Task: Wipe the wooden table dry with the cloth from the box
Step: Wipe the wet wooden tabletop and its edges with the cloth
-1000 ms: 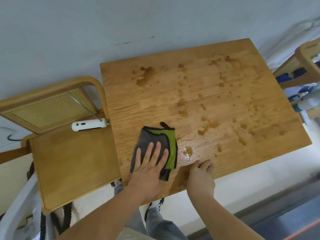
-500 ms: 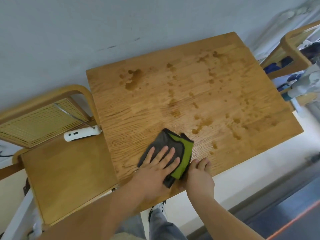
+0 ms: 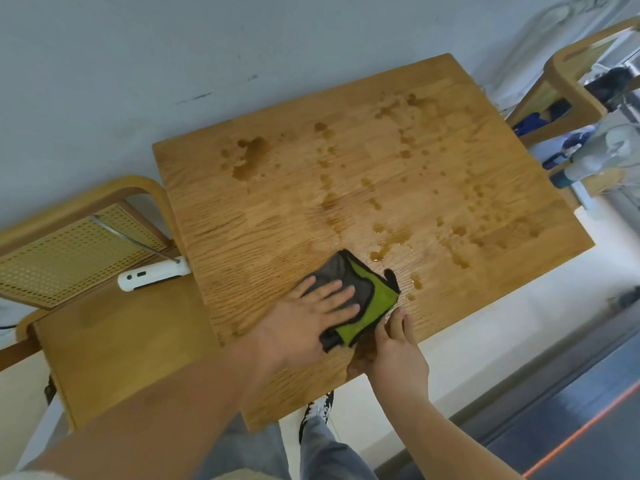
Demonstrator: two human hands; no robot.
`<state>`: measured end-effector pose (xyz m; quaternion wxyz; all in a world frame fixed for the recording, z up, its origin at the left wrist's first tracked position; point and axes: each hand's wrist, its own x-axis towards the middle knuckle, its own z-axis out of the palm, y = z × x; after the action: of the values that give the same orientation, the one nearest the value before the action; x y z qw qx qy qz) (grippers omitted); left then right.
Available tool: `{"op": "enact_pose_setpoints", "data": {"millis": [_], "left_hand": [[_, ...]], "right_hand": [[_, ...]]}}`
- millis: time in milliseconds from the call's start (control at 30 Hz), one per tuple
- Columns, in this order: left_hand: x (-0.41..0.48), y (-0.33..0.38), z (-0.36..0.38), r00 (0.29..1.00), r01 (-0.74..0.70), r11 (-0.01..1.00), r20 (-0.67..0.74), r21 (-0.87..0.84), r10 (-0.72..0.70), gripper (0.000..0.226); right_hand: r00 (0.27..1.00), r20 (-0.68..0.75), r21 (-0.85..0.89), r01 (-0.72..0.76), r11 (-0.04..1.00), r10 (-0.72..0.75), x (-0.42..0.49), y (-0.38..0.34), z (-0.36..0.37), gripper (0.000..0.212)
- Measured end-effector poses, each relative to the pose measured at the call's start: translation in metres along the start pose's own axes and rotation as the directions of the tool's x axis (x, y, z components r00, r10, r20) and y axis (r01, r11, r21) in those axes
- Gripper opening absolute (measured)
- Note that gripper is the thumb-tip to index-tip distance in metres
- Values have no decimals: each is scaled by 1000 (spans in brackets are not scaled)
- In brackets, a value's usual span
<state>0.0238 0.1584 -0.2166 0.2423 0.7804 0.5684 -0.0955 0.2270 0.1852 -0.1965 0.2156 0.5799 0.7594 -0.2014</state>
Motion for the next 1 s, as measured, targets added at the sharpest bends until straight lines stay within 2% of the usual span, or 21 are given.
{"op": "enact_pose_setpoints", "data": {"millis": [33, 100, 167, 200, 267, 333, 367, 400, 433, 467, 533, 600, 633, 667, 700, 767, 800, 867, 900, 933, 1000], "left_hand": [[6, -9, -6, 995, 98, 995, -17, -30, -98, 86], [13, -3, -14, 939, 327, 930, -52, -170, -340, 85], [13, 28, 0, 912, 387, 891, -46, -237, -409, 85], [7, 43, 12, 929, 342, 913, -65, -223, -364, 85], [-18, 52, 35, 979, 167, 978, -100, -127, -180, 81], [-38, 22, 37, 998, -25, 998, -62, -58, 21, 76], [-44, 2, 34, 997, -66, 997, -51, -38, 64, 79], [-46, -14, 30, 998, -46, 998, -47, -41, 44, 81], [-48, -26, 25, 997, 44, 997, -64, -68, -48, 82], [-50, -32, 24, 975, 185, 972, -98, -142, -199, 84], [-50, -22, 28, 836, 475, 815, -120, -331, -536, 86], [-46, 14, 40, 716, 609, 701, -123, -373, -687, 88], [-44, 35, 49, 704, 624, 694, -127, -359, -699, 89], [-46, 57, 59, 729, 599, 722, -137, -347, -671, 92], [-50, 75, 68, 785, 534, 782, -154, -322, -599, 95], [-65, 91, 86, 918, 339, 918, -141, -206, -371, 96], [-74, 82, 89, 962, 223, 963, -124, -154, -243, 91], [-91, 46, 83, 985, 95, 993, -137, -71, -104, 81], [-99, 27, 80, 983, 100, 992, -145, -70, -110, 80], [-106, 15, 81, 975, 159, 980, -135, -120, -175, 81], [-115, 20, 83, 899, 375, 892, -136, -252, -416, 84]], "right_hand": [[1000, -4, -5, -1, 1000, 1, 0, 0, 0, 80], [1000, 9, -14, -11, 1000, 11, -2, -1, -1, 82], [999, 43, -22, -23, 1000, 23, -2, -2, -6, 84], [998, 59, -22, -20, 1000, 21, -2, -3, -9, 84], [996, 92, -17, -13, 1000, 15, -1, -5, -15, 90], [993, 113, -11, -17, 1000, 18, 2, -7, -15, 91], [993, 112, -15, -23, 1000, 25, 2, -8, -14, 91], [994, 105, -28, -30, 999, 33, 3, -9, -14, 93], [994, 101, -49, -34, 998, 38, 3, -10, -14, 98], [992, 117, -70, -35, 997, 43, 3, -12, -14, 106], [986, 160, -91, -40, 995, 55, 4, -15, -16, 117], [982, 176, -98, -47, 994, 63, 5, -16, -19, 119], [982, 179, -104, -45, 994, 63, 6, -16, -19, 119], [982, 177, -114, -42, 993, 62, 7, -15, -18, 117], [985, 163, -124, -39, 991, 59, 7, -14, -16, 111], [992, 113, -147, -39, 988, 56, 6, -14, -11, 94], [993, 101, -178, -41, 983, 60, 6, -15, -10, 93], [989, 125, -256, -40, 966, 74, 8, -21, -9, 106], [988, 130, -278, -44, 959, 83, 11, -24, -10, 107], [988, 125, -291, -52, 955, 92, 13, -27, -9, 103], [987, 115, -280, -75, 957, 111, 17, -31, -7, 100]]}}
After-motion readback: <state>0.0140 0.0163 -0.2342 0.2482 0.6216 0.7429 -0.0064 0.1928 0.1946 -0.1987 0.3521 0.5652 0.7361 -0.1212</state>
